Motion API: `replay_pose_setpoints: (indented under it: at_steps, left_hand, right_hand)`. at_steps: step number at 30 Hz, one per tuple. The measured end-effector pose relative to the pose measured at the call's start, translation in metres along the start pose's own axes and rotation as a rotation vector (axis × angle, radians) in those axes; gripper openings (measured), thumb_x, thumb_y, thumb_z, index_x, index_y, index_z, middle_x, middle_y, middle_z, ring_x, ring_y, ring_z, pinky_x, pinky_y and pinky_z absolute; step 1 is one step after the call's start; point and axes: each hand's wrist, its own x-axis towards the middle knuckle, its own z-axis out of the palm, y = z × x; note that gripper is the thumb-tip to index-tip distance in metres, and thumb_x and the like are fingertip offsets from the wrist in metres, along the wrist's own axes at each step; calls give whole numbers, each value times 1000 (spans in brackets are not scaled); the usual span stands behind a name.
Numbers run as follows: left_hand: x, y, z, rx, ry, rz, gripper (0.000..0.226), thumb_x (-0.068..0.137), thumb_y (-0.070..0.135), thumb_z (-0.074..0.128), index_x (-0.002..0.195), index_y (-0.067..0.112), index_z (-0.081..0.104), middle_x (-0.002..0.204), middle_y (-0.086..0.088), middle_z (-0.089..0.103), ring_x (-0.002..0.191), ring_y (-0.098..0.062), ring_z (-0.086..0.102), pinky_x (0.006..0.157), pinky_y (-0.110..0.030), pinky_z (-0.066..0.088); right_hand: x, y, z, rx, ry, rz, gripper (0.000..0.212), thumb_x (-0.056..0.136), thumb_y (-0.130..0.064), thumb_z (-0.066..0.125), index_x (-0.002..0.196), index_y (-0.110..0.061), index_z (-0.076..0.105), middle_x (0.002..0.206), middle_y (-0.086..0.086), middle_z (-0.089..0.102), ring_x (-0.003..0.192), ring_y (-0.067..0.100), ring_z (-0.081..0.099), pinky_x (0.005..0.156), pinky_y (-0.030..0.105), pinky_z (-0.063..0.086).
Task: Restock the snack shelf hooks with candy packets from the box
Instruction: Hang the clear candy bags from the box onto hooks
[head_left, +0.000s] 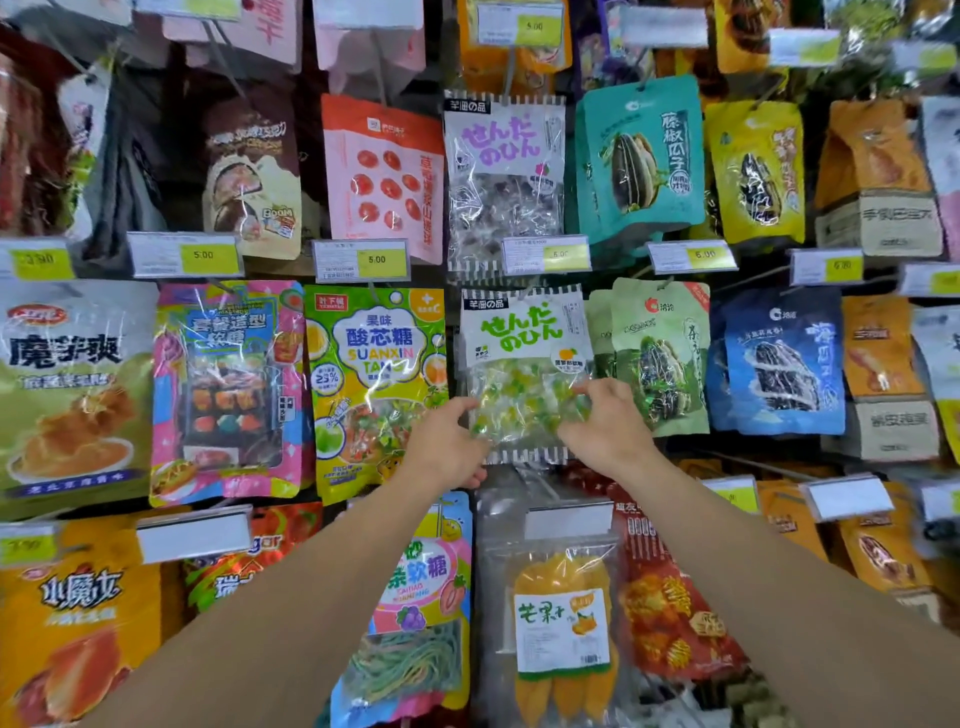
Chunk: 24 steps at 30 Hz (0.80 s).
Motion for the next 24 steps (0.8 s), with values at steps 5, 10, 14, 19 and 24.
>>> replay_pose_setpoints:
  at_steps: [5,10,14,19,24]
  left_hand:
    - [-10,-13,-8,46,-35,32,54,88,12,66,138,15,47,111,-4,60,85,-35,70,78,-45,60]
    - [-33,-26,-12,151,32,131,38,83,14,68,121,10,64,113,-5,69,98,-24,68,91,-33,53]
    - [-72,-36,-18,100,27,163,31,85,14,67,116,11,66,107,-5,70,102,-18,64,88,-27,48]
    - [-130,-62,-25,82,34,120,28,85,12,64,112,8,67,106,-4,70,98,-16,64,91,-27,48]
    - [-230,-118,-30,106,-80,-70,35,83,17,68,117,8,67,109,-7,72,104,-18,66,85,-17,44]
  right_hand:
    - [-14,-10,9,-33,-43,30,66,84,-33,65,143,-18,40,156,0,17,137,27,35,111,35,31]
    - [-44,-29,15,-84,-88,3,64,85,-25,65,143,-13,41,149,2,25,123,23,46,102,31,43]
    - [-83,-39,24,-149,-96,-48,58,84,-26,66,137,-12,49,140,8,37,124,26,49,105,29,38]
    - [-144,-43,42,-188,-160,-85,56,84,-23,67,136,-13,49,142,9,39,128,27,46,101,27,34]
    - [-255,-35,74,-214,-364,-3,64,81,-25,67,139,-11,45,143,12,39,130,30,43,104,32,38]
